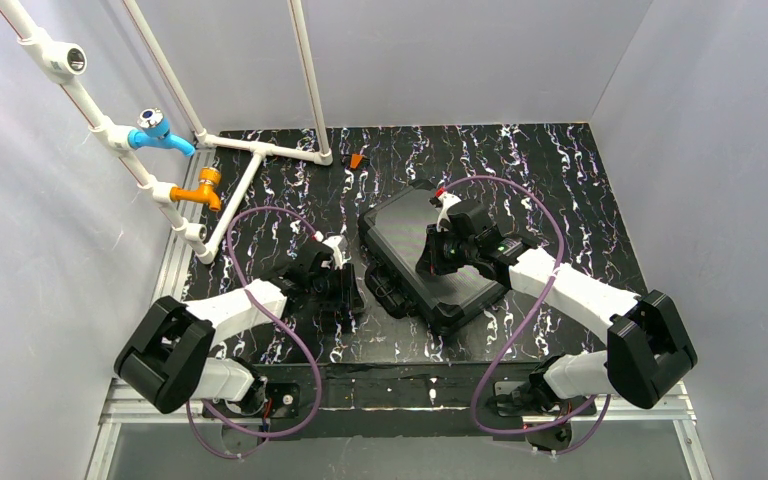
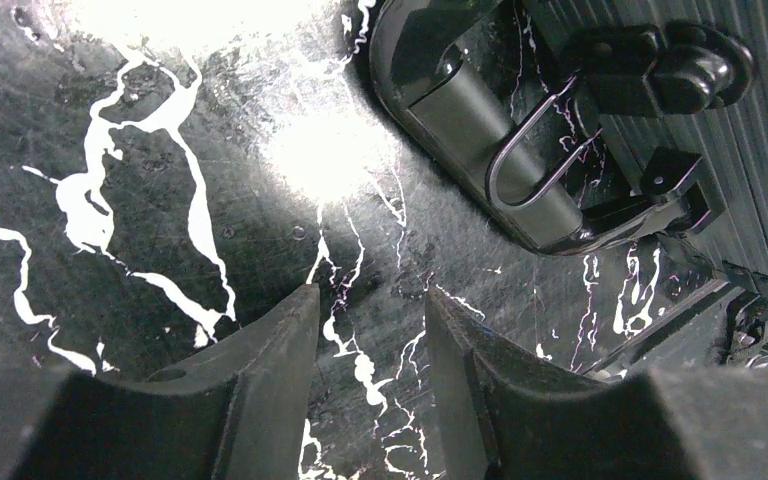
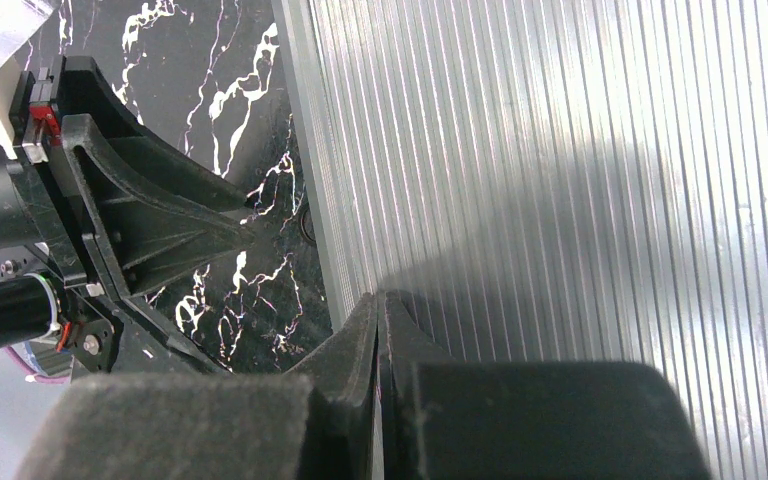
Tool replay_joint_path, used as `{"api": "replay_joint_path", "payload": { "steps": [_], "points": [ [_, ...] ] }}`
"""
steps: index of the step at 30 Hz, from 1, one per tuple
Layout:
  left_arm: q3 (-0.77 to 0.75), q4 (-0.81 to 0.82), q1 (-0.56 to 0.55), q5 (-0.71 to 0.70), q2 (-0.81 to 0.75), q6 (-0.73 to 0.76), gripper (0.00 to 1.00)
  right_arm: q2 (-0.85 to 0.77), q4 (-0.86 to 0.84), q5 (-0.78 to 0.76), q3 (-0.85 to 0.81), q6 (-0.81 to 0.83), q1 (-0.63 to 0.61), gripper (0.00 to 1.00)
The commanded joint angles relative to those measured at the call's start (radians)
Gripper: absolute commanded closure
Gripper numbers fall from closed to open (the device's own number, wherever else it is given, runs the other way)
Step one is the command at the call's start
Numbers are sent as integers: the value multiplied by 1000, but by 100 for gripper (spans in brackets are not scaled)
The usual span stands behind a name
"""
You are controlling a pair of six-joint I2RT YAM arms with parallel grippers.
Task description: Pack up texas hold em set
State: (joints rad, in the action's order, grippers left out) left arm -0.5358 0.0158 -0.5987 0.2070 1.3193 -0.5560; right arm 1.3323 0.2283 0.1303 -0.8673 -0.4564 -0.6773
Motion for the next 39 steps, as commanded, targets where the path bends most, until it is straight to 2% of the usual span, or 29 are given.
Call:
{"api": "replay_joint_path", "payload": {
  "steps": [1, 14, 28, 39],
  "points": [
    [8, 21, -9, 15, 26, 32, 59, 51, 167, -96, 67, 42, 3, 94],
    [-12, 34, -17, 9, 90, 55, 65, 61, 169, -92, 65, 42, 3, 94],
    [-76, 45, -44, 24, 173, 56, 90, 68, 169, -92, 65, 42, 3, 95],
    [-114, 60, -71, 31, 228, 35, 99, 74, 165, -90, 70, 42, 2, 95]
  ]
}}
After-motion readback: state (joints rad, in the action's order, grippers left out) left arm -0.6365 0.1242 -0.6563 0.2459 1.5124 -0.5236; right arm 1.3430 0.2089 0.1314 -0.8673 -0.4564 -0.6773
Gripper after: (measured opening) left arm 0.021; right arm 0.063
